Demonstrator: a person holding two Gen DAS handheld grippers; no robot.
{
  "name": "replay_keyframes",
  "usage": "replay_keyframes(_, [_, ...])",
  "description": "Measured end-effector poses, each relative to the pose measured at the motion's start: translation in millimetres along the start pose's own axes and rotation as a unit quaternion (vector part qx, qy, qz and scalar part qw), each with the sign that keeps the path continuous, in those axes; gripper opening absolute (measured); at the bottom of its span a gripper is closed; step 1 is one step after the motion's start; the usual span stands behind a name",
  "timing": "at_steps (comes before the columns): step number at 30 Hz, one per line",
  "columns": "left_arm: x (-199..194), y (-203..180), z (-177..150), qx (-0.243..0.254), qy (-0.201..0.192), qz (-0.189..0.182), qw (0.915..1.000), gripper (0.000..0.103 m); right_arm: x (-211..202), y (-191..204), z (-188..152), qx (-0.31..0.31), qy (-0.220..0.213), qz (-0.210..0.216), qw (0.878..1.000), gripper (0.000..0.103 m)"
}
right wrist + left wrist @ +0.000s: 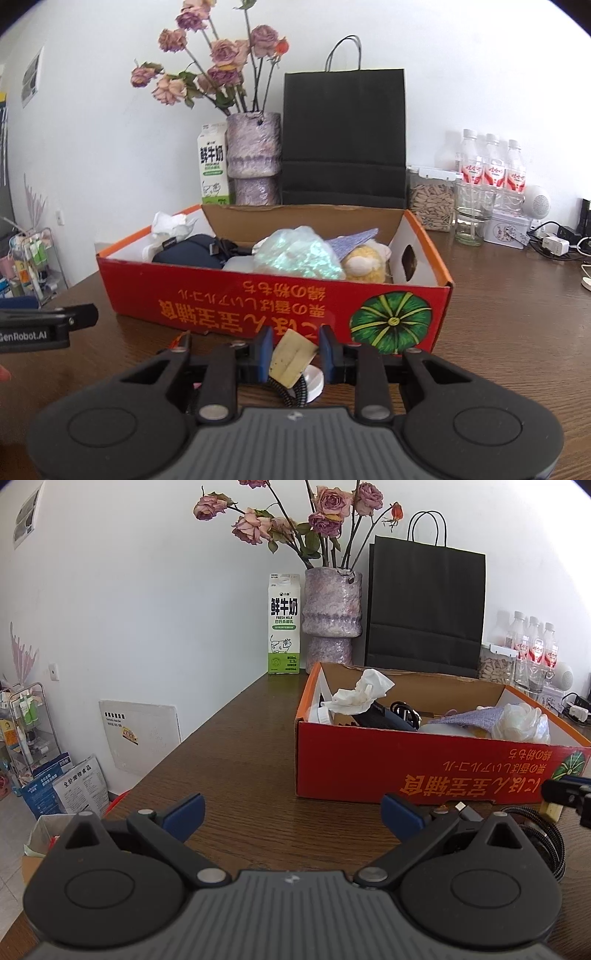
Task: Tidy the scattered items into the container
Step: 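Grasp the beige block with the right gripper while the left grasps the braided cable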
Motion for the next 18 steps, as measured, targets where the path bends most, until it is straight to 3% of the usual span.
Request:
replay_keyframes(3, [-2.4, -7.8, 0.8, 0.014, 0.003, 0.0, 0.9999, 0.103, -2.4, -11.7, 3.9, 0.012, -0.007, -0.007, 1.0, 0.026])
replay_keyframes(7, [-7.0, -29.8, 6.8, 0.008, 0.021, -0.055, 0.9982, 0.103, -3.2, -31.6, 7.6, 0.026, -0.008, -0.02, 0.999, 0.026])
replay_keyframes(11, [-6.9, -65.7, 14.1, 0.033, 0.044, -0.094, 0.9941, 0.103, -4.1, -51.9, 9.3, 0.033, -0.005, -0.028, 0.999, 0.026])
replay_keyframes(18, [5.7, -121.9, 27.1, 0.071, 0.1, -0.134, 0.9833, 0.103, -10.5, -81.0, 10.7, 0.033, -0.006, -0.028, 0.999, 0.015])
Point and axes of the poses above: each gripper's, at about its wrist camera, not at the fingertips, and x roughly the way its jaws point, y to its left, z to its top, the point moved 5 cm from there along x, roughly the way its jaws point, and after that the axes turned 9 degrees about x, right-handed, at the moved point
